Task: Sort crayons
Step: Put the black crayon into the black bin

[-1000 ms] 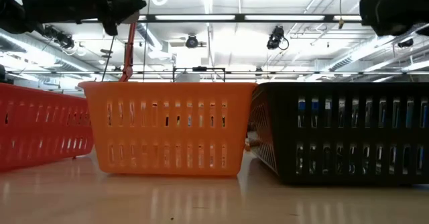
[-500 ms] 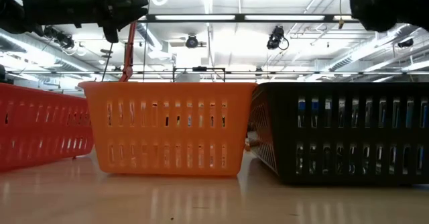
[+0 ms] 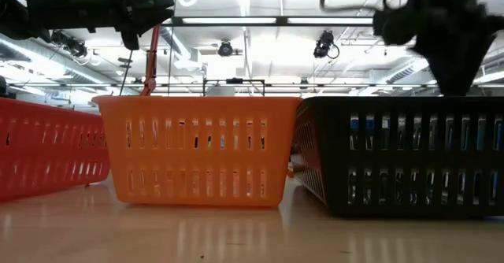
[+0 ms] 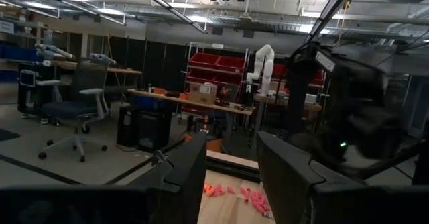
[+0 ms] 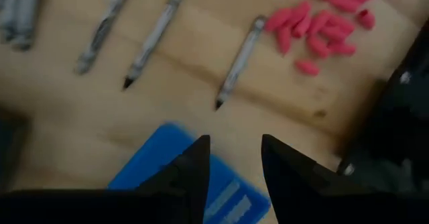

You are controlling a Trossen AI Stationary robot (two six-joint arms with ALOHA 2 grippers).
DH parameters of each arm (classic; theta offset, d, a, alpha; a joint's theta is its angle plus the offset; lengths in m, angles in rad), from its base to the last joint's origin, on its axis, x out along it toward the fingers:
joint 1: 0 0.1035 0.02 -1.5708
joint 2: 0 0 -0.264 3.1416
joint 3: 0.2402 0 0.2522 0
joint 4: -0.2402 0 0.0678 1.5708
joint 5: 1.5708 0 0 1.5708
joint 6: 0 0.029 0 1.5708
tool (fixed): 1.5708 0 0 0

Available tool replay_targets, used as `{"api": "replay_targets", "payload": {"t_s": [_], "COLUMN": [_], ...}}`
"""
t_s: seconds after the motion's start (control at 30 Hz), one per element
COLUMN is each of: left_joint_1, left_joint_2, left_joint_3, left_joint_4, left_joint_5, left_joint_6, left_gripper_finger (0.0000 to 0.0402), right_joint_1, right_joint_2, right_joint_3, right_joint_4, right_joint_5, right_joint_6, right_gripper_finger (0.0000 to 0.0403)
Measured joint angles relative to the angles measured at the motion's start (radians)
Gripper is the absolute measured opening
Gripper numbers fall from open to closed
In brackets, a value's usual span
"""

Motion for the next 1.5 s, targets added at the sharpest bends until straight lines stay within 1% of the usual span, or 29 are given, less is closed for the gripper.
{"api": "replay_targets", "payload": {"t_s": [0.1, 0.27, 0.37, 0.47, 0.57, 0.67, 0.9, 1.07, 1.2, 1.5], "left_joint_1": [0.0, 0.0, 0.0, 0.001, 0.001, 0.001, 0.001, 0.001, 0.001, 0.001], "left_joint_2": [0.0, 0.0, 0.0, 0.0, 0.0, 0.0, 0.0, 0.0, 0.0, 0.0], "left_joint_3": [0.0, 0.0, 0.0, 0.0, 0.0, 0.0, 0.0, 0.0, 0.0, 0.0], "left_joint_4": [0.0, 0.0, 0.0, 0.0, 0.0, 0.0, 0.003, 0.008, 0.008, 0.008], "left_joint_5": [0.0, 0.0, 0.0, 0.0, 0.0, 0.0, 0.0, 0.0, 0.0, 0.0], "left_joint_6": [0.0, 0.02, 0.034, 0.035, 0.035, 0.035, 0.035, 0.035, 0.075, 0.093], "left_gripper_finger": [0.0142, 0.0142, 0.0142, 0.0142, 0.0142, 0.0142, 0.0142, 0.0142, 0.0142, 0.0142], "right_joint_1": [-0.056, -0.133, -0.172, -0.2, -0.225, -0.248, -0.295, -0.309, -0.309, -0.301], "right_joint_2": [-0.003, -0.021, -0.052, -0.094, -0.137, -0.159, -0.15, -0.143, -0.142, -0.143], "right_joint_3": [-0.061, -0.184, -0.262, -0.337, -0.405, -0.462, -0.532, -0.539, -0.537, -0.535], "right_joint_4": [0.066, 0.2, 0.27, 0.33, 0.433, 0.499, 0.562, 0.579, 0.582, 0.605], "right_joint_5": [-0.005, -0.054, -0.079, -0.088, -0.097, -0.097, -0.08, -0.09, -0.1, -0.128], "right_joint_6": [-0.081, -0.178, -0.201, -0.206, -0.208, -0.209, -0.243, -0.281, -0.304, -0.343], "right_gripper_finger": [0.0139, 0.0139, 0.0139, 0.0139, 0.0139, 0.0139, 0.0139, 0.0136, 0.0112, 0.0023]}}
